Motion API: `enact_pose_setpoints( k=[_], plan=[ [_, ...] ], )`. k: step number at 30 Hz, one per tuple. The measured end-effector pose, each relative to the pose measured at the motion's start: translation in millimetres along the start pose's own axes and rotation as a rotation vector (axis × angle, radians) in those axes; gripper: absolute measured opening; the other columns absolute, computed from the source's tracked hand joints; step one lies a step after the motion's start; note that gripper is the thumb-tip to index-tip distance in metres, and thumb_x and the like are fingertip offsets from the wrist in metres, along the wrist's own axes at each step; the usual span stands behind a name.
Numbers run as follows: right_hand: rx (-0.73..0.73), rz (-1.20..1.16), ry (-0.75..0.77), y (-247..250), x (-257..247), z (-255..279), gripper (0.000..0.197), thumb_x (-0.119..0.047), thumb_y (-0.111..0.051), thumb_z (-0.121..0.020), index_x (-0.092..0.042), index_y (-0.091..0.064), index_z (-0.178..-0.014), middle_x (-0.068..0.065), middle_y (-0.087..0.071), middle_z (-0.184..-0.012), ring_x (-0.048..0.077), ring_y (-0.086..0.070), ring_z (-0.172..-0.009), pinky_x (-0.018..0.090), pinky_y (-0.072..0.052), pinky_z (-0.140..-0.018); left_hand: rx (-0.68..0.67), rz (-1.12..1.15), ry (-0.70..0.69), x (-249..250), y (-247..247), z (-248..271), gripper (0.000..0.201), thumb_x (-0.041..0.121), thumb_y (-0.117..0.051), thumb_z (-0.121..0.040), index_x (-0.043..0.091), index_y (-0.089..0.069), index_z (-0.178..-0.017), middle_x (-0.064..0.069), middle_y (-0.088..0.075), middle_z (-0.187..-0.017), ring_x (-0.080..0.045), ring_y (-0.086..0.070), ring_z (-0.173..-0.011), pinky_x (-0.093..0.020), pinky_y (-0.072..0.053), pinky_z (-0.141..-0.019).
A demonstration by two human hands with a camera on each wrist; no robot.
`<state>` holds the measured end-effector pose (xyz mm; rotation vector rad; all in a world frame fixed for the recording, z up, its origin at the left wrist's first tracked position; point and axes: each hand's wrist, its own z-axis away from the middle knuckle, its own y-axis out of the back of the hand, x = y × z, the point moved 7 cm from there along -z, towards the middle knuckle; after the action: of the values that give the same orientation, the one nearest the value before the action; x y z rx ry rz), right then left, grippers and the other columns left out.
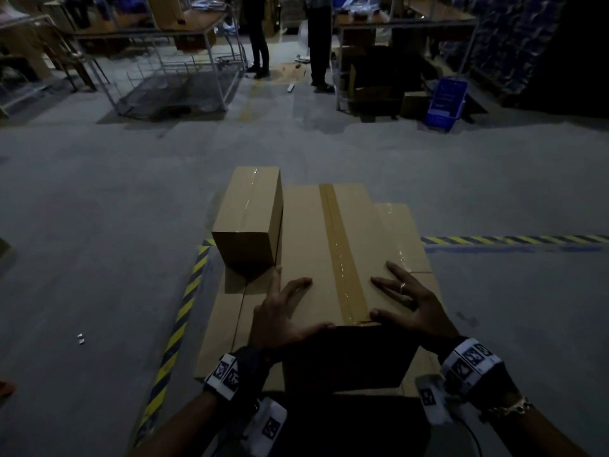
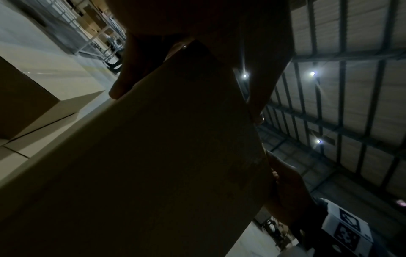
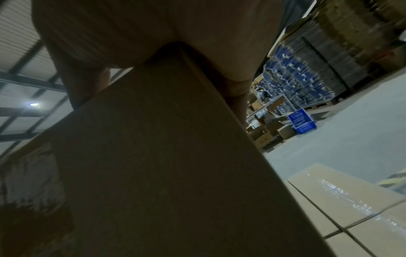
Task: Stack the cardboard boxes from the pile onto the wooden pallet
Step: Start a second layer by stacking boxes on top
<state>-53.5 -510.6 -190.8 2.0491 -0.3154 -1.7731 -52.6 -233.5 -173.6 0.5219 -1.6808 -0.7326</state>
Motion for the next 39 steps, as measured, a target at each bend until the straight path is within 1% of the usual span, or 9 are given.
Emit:
enact_pose_setpoints(
  k=[8, 13, 16, 20, 24, 26, 30, 36, 39],
  plan=[
    [-0.009, -0.054, -0.077, -24, 50, -97, 0.074, -0.046, -0.088, -0.068, -0.035, -0.062, -0.136, -0.035, -0.034, -0.153, -0.018, -0.041, -0.130, 0.033, -0.045, -0.108, -0.095, -0.024, 0.026, -59, -14, -100, 0.102, 0.089, -0.069, -0.052, 0.038, -0.053, -0.139, -0.005, -0.010, -0.168, -0.031, -0.045, -0.138, -0.027, -0.042, -0.099],
    [-0.038, -0.122, -0.134, -25, 75, -140, 0.075, -0.048, -0.091, -0.066, -0.046, -0.059, -0.134, -0.028, -0.037, -0.155, -0.007, -0.048, -0.132, 0.040, -0.045, -0.111, -0.115, -0.031, 0.035, -72, -15, -145, 0.100, 0.093, -0.065, -0.052, 0.040, -0.053, -0.136, -0.001, -0.015, -0.166, -0.026, -0.041, -0.141, -0.033, -0.039, -0.105],
    [-0.026, -0.159, -0.163, -20, 84, -166, 0.088, -0.046, -0.092, -0.065, -0.036, -0.053, -0.143, -0.033, -0.047, -0.146, -0.003, -0.053, -0.129, 0.044, -0.045, -0.111, -0.142, -0.079, 0.049, -72, -15, -171, 0.094, 0.089, -0.070, -0.053, 0.046, -0.052, -0.135, 0.000, -0.012, -0.167, -0.026, -0.046, -0.137, -0.039, -0.047, -0.105],
    [-0.038, -0.144, -0.151, -23, 91, -198, 0.082, -0.043, -0.090, -0.066, -0.035, -0.057, -0.140, -0.042, -0.037, -0.147, -0.011, -0.047, -0.129, 0.034, -0.043, -0.107, -0.169, -0.092, 0.055, -84, -15, -202, 0.091, 0.089, -0.070, -0.053, 0.051, -0.049, -0.133, 0.000, -0.010, -0.167, -0.029, -0.048, -0.135, -0.047, -0.055, -0.098],
    [-0.005, -0.130, -0.142, -25, 101, -229, 0.081, -0.045, -0.089, -0.067, -0.035, -0.057, -0.140, -0.044, -0.033, -0.147, -0.023, -0.042, -0.123, 0.021, -0.042, -0.100, -0.200, -0.087, 0.041, -101, -15, -232, 0.091, 0.077, -0.081, -0.055, 0.049, -0.050, -0.136, -0.001, -0.005, -0.168, -0.029, -0.040, -0.141, -0.052, -0.050, -0.103],
    [-0.004, -0.123, -0.147, -29, 107, -246, 0.085, -0.049, -0.089, -0.066, -0.038, -0.054, -0.142, -0.043, -0.038, -0.145, -0.021, -0.045, -0.123, 0.023, -0.044, -0.101, -0.223, -0.103, 0.026, -115, -17, -247, 0.092, 0.078, -0.081, -0.054, 0.053, -0.048, -0.136, -0.001, -0.002, -0.169, -0.030, -0.039, -0.142, -0.055, -0.050, -0.102],
    [-0.029, -0.134, -0.170, -48, 121, -284, 0.081, -0.060, -0.089, -0.062, -0.064, -0.049, -0.132, -0.019, -0.044, -0.154, 0.010, -0.050, -0.136, 0.040, -0.045, -0.110, -0.285, -0.085, 0.010, -158, -24, -283, 0.097, 0.076, -0.082, -0.054, 0.050, -0.046, -0.141, -0.003, 0.004, -0.169, -0.031, -0.041, -0.141, -0.045, -0.050, -0.104],
    [0.002, -0.077, -0.228, -89, 160, -342, 0.076, -0.047, -0.091, -0.067, -0.052, -0.057, -0.135, -0.021, -0.039, -0.156, 0.003, -0.042, -0.141, 0.041, -0.042, -0.113, -0.429, 0.027, -0.069, -248, -51, -348, 0.109, 0.069, -0.087, -0.054, 0.059, -0.029, -0.146, 0.005, 0.026, -0.165, -0.028, -0.025, -0.150, -0.031, -0.042, -0.110],
    [0.043, -0.068, -0.295, -114, 192, -372, 0.084, -0.029, -0.093, -0.067, -0.037, -0.055, -0.141, -0.021, -0.038, -0.157, 0.001, -0.045, -0.139, 0.038, -0.043, -0.113, -0.495, 0.057, -0.116, -295, -74, -378, 0.107, 0.056, -0.088, -0.063, 0.057, -0.024, -0.149, 0.005, 0.033, -0.162, -0.024, -0.031, -0.146, -0.020, -0.038, -0.107]
  ],
)
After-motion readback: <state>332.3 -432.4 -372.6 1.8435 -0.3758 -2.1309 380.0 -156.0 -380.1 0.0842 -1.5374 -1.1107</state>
